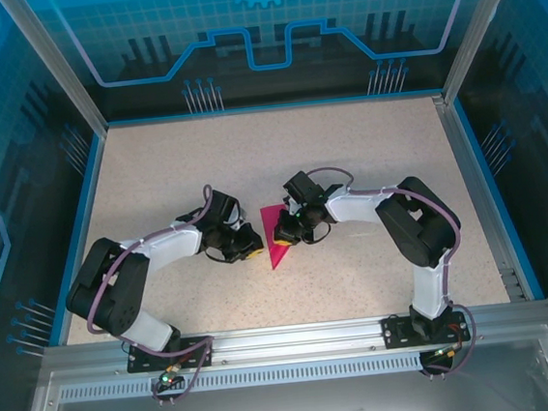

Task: Fold a paper plane with a square sheet of paper (pick it up from the middle)
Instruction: Third fold the triangle at the center of the table.

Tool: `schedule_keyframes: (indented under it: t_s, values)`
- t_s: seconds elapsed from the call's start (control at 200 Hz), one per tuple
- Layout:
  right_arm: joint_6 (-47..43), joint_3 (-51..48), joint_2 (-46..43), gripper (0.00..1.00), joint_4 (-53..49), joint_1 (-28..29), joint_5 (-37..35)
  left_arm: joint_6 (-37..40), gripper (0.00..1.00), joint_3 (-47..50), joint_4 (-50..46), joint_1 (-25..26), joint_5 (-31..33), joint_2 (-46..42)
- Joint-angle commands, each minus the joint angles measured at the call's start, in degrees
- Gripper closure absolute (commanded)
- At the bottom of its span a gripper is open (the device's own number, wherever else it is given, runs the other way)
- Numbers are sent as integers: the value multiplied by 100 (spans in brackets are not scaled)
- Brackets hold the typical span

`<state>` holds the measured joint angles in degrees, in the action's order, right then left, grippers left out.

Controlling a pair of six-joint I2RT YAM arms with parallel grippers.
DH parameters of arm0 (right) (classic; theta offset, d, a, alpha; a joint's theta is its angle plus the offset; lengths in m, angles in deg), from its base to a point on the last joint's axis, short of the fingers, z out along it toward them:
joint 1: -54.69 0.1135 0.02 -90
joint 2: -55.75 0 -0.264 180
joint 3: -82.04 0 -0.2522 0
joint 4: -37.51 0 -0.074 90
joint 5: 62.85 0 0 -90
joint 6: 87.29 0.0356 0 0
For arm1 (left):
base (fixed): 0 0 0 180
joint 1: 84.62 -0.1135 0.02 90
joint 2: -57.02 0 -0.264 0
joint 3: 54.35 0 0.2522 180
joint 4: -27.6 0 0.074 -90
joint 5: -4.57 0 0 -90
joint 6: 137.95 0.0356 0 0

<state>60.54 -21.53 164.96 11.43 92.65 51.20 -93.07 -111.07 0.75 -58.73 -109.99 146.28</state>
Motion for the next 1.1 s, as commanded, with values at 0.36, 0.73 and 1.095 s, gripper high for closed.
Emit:
schedule_keyframes:
  t_s: [0.36,0.73,1.095]
  values:
    - [78,42,179,99,28,54,-60,-188,87,161,358,239,-485,-112]
    - [133,52,239,99,104,45,-147,-195,88,140,385,297,-465,13]
    - [168,30,276,99,140,31,-175,-199,88,120,430,364,-471,116]
